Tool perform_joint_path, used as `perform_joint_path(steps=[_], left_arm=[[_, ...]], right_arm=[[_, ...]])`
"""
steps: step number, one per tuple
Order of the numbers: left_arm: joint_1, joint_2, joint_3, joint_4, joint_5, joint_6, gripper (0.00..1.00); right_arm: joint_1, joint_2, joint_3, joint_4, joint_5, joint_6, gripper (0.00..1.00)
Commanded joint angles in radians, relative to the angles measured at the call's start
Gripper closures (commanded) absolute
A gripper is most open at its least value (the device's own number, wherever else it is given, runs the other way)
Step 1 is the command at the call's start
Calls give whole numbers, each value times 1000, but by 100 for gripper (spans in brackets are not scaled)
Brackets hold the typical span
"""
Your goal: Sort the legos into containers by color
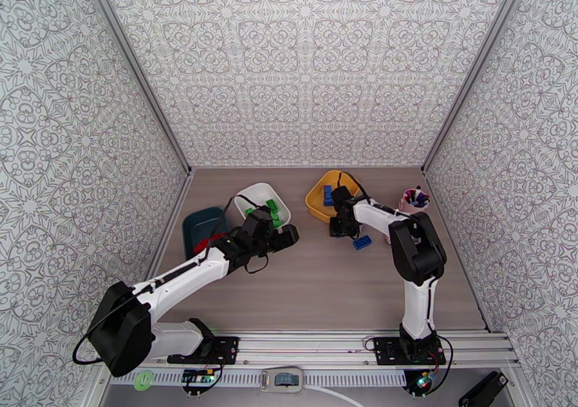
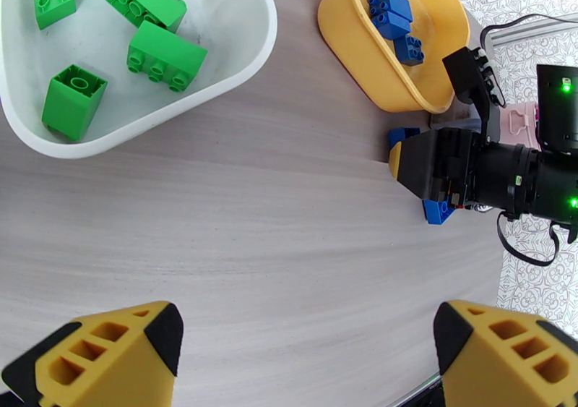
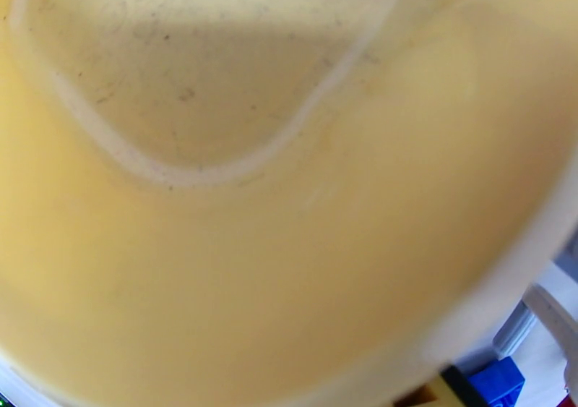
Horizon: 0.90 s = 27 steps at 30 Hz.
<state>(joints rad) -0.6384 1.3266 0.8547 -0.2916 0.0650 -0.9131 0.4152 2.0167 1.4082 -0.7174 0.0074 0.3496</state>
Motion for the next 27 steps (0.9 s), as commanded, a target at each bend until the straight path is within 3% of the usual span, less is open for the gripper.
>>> perform_joint_path(steps=[1, 13, 21, 27], left_arm=[[8, 34, 42, 24, 6, 11, 3], [-15, 253, 285, 26, 61, 71, 3], [3, 387, 500, -21, 78, 109, 3], [28, 406, 562, -32, 76, 104, 4]], right_arm=[[7, -54, -10, 3, -6, 5, 62], [11, -245, -70, -15, -36, 42, 65], [-12, -130, 209, -117, -22, 39, 64], [-36, 24, 456, -217, -24, 37, 51]])
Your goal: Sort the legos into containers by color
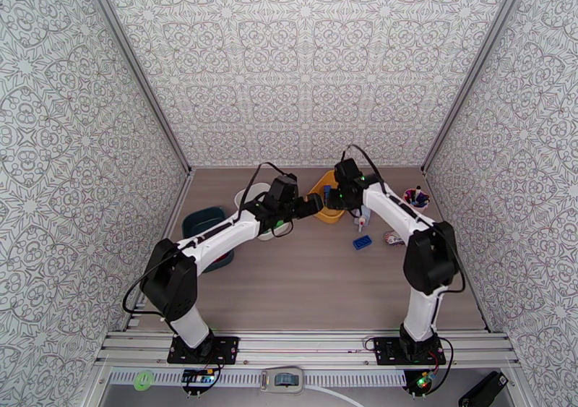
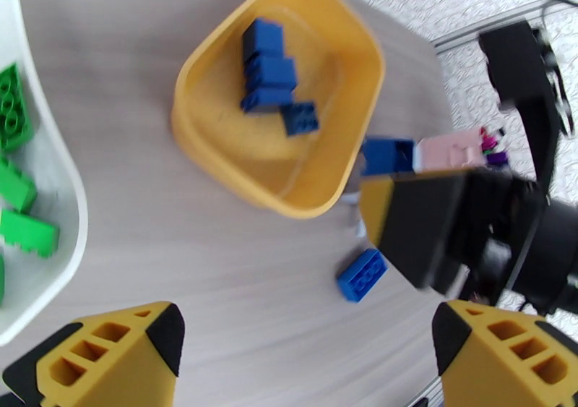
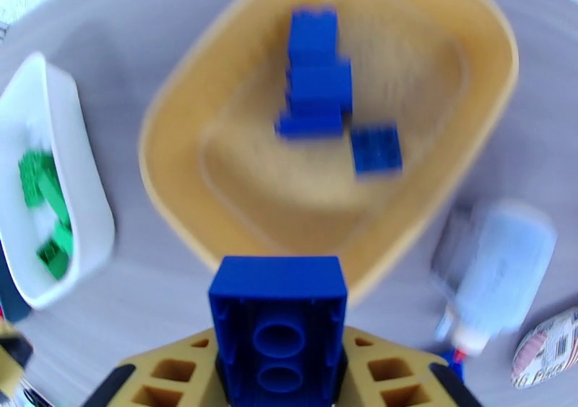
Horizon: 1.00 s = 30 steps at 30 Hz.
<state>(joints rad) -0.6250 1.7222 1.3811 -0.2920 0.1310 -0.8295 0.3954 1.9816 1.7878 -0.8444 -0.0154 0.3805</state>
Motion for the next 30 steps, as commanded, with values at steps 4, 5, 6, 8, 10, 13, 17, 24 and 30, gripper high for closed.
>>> perform_joint_path(steps=[4, 5, 6, 8, 10, 13, 17, 24, 30], left_arm=[[10, 3, 29, -45, -3, 32, 3], [10, 1, 22, -47, -6, 33, 4], [8, -5, 11, -47, -10, 35, 3], [5, -18, -13, -45, -20, 36, 4], [1, -35, -41, -42, -33, 36, 4], [-10, -61, -79, -36, -50, 38, 4], [-25, -93, -126, -26, -66, 38, 4], [-39, -144, -217, 17, -69, 12, 4], [-47, -175, -269, 43, -69, -2, 4]], right_arm=[[-21, 95, 156, -126, 1, 5, 41], [-22, 93, 156, -125, 3, 7, 39], [-22, 86, 149, -125, 2, 8, 38], [-21, 61, 117, -116, -1, 13, 37], [-21, 17, 52, -91, -2, 26, 34], [-21, -72, -79, -37, -6, 49, 30], [-22, -187, -260, 26, -9, 89, 27], [-21, -343, -538, 113, 28, 175, 29], [-31, -392, -677, 169, 82, 274, 30]])
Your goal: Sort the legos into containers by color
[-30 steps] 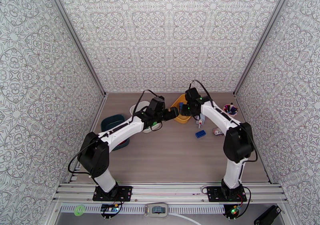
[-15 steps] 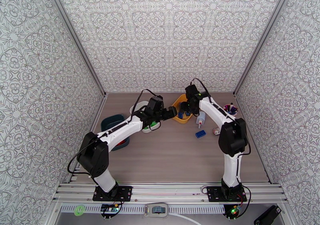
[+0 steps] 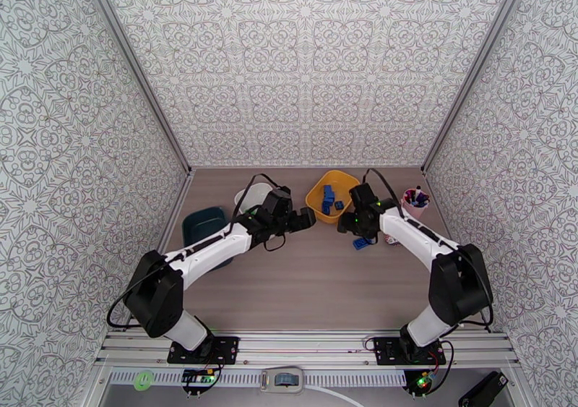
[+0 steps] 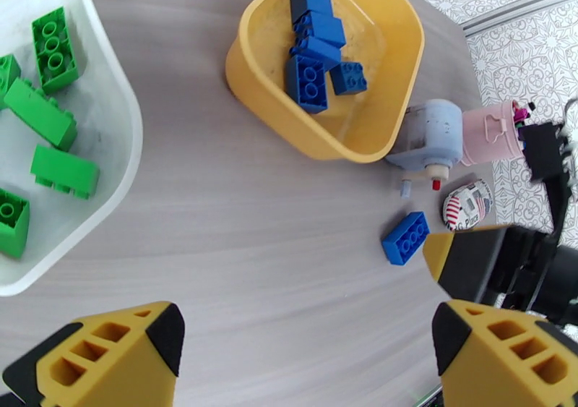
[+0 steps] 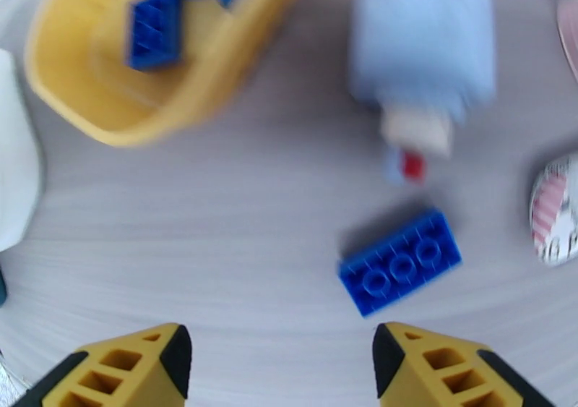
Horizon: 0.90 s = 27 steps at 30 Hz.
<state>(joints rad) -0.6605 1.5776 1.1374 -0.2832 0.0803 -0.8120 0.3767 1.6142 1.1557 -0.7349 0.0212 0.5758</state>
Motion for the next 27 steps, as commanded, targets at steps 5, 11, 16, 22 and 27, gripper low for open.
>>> perform_joint_path(steps=[5, 11, 16, 22, 27], left_arm=[[-16, -44, -47, 44, -15, -25, 4], [-16, -70, -81, 52, -17, -29, 4], [-14, -88, -108, 59, -18, -35, 4], [-11, -106, -132, 66, -21, -38, 4], [-11, -116, -142, 67, -21, -41, 4]], right_arm=[[-40, 5, -82, 105, 50, 158, 29], [-64, 51, -88, 136, 69, 228, 28], [-71, 84, -88, 144, 87, 260, 28], [-73, 88, -109, 150, 114, 277, 28], [-75, 109, -133, 166, 115, 282, 29]])
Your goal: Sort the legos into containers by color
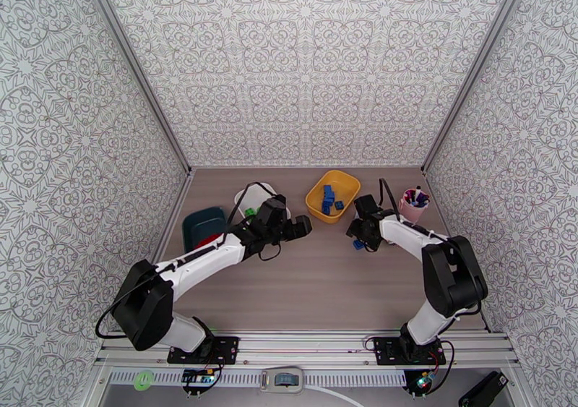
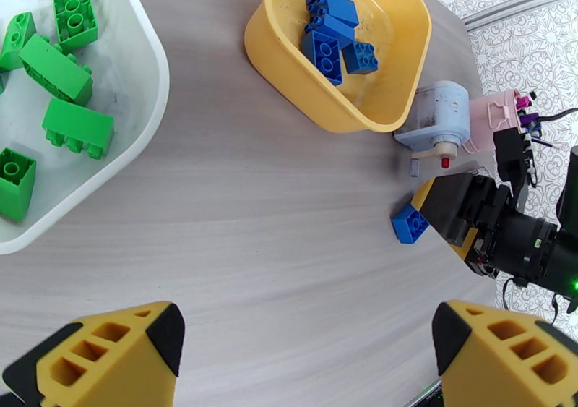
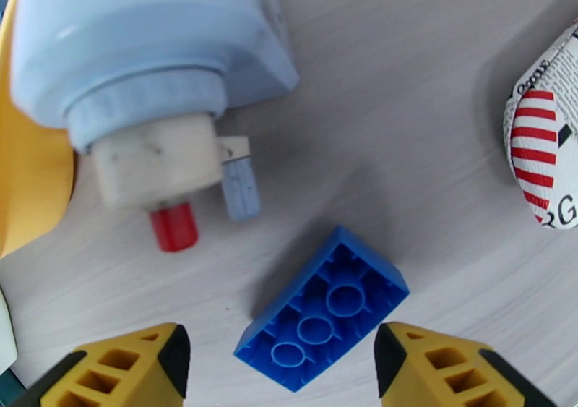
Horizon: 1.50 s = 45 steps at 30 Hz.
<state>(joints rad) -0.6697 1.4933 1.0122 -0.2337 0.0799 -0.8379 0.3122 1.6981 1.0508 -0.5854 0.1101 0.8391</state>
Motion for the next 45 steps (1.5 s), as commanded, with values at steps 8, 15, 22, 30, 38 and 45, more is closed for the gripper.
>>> perform_joint_path(steps=[8, 15, 22, 30, 38, 45], left_arm=[[-1, -42, -24, 14, -23, -17, 3], [-1, -52, -30, 15, -28, -20, 4], [-2, -42, -17, 19, -19, -21, 4], [3, 25, 59, 2, 46, 1, 3], [-19, 150, 221, -54, 91, 37, 3], [-26, 91, 244, -133, 33, 54, 3]], right_arm=[[-10, 54, -50, 43, 26, 23, 34], [-10, -15, -104, 49, 54, 30, 47], [-10, -102, -154, 37, 50, 25, 65], [-10, -282, -181, -11, 6, -54, 72], [-10, -258, 5, -49, -145, -182, 71], [-10, 4, 358, -146, -165, -245, 69]])
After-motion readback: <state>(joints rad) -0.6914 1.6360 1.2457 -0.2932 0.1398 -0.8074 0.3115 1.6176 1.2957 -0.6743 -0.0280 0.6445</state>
